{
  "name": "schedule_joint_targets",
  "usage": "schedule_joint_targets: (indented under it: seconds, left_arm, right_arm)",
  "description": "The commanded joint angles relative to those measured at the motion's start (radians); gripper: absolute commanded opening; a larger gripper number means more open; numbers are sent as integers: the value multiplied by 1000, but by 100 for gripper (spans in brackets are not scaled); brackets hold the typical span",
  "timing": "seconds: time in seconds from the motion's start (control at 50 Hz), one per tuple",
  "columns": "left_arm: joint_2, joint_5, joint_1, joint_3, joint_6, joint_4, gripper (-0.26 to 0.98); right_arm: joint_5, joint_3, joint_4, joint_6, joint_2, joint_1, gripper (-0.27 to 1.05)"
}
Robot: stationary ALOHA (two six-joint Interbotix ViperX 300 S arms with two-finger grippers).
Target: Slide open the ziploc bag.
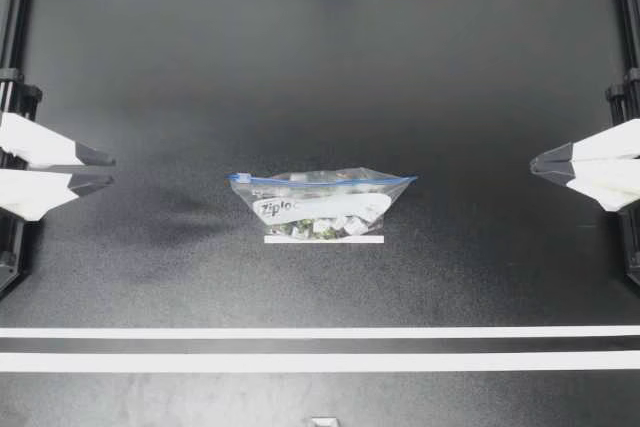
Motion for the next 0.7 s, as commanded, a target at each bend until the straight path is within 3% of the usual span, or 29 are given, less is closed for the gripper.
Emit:
schedule_joint_targets:
  seconds: [0.0, 0.18, 0.38, 0.5, 0.68]
  left_arm:
    - [17, -2, 12, -14, -5, -8, -13]
    - [41, -3, 12, -17, -3, -11, -15]
    - [100, -20, 17, 40, 15, -12, -15]
    - [166, -28, 58, 72, 0, -23, -15]
    - [272, -97, 95, 107, 5, -92, -14]
  right_arm:
    - [-9, -9, 0, 2, 5, -8, -17]
    - [-18, -5, -2, 0, 11, -6, -18]
    - [-92, -17, 0, -6, 55, -8, -18]
    - [-198, -51, -2, -6, 144, -25, -18]
    - [-244, -137, 0, -6, 324, -66, -18]
